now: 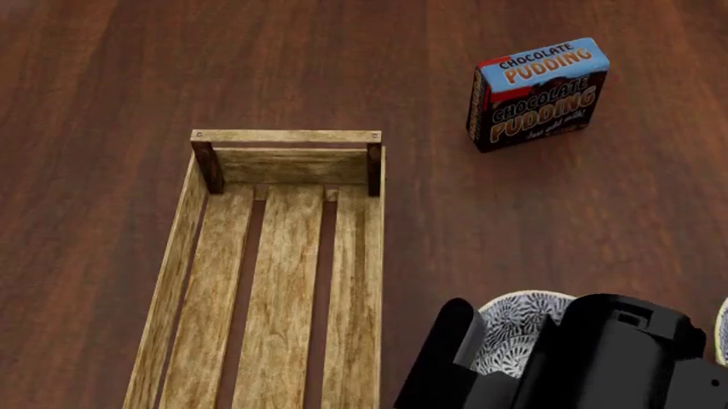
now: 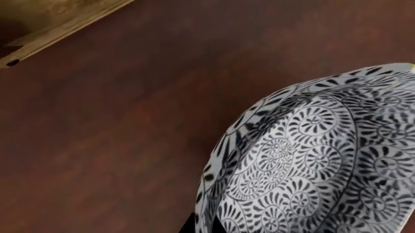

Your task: Stack the left bowl on the right bowl and place them in the tray.

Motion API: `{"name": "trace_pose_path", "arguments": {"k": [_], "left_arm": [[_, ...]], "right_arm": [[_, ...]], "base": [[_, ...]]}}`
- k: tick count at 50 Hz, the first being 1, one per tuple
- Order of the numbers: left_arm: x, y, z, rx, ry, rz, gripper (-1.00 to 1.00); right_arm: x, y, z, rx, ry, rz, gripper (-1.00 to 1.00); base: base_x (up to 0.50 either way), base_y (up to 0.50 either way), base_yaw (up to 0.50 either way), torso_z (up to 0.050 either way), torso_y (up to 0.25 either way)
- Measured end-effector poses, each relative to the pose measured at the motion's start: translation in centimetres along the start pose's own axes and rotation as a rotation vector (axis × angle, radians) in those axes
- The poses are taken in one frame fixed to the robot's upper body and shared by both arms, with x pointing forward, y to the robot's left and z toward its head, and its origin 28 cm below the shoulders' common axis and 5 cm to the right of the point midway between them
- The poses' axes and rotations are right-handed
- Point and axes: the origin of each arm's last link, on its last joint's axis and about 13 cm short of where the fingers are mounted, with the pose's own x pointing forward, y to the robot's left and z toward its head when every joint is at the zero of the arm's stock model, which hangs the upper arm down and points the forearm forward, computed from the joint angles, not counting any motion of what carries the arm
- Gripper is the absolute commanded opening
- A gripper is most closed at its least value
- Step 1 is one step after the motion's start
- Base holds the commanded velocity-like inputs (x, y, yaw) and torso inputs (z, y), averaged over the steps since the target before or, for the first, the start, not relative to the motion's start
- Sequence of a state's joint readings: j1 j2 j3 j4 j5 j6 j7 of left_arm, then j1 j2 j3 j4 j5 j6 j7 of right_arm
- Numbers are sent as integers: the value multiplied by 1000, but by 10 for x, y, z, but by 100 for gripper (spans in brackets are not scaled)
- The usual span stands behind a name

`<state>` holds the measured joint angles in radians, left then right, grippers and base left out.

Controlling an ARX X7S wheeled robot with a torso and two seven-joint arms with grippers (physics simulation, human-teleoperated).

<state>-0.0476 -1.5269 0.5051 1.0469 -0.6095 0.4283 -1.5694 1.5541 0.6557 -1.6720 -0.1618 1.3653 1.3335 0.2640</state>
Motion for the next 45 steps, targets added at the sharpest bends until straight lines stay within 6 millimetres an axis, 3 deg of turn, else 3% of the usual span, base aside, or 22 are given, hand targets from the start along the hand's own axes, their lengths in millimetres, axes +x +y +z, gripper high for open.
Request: {"name": "trace_pose_path", "arguments": {"k": [45], "left_arm": [[-4, -2, -4, -26, 2, 0, 100]], "right_arm": [[-90, -10, -6, -56, 34, -161, -100]], "base": [[0, 0, 0, 0, 0]]}}
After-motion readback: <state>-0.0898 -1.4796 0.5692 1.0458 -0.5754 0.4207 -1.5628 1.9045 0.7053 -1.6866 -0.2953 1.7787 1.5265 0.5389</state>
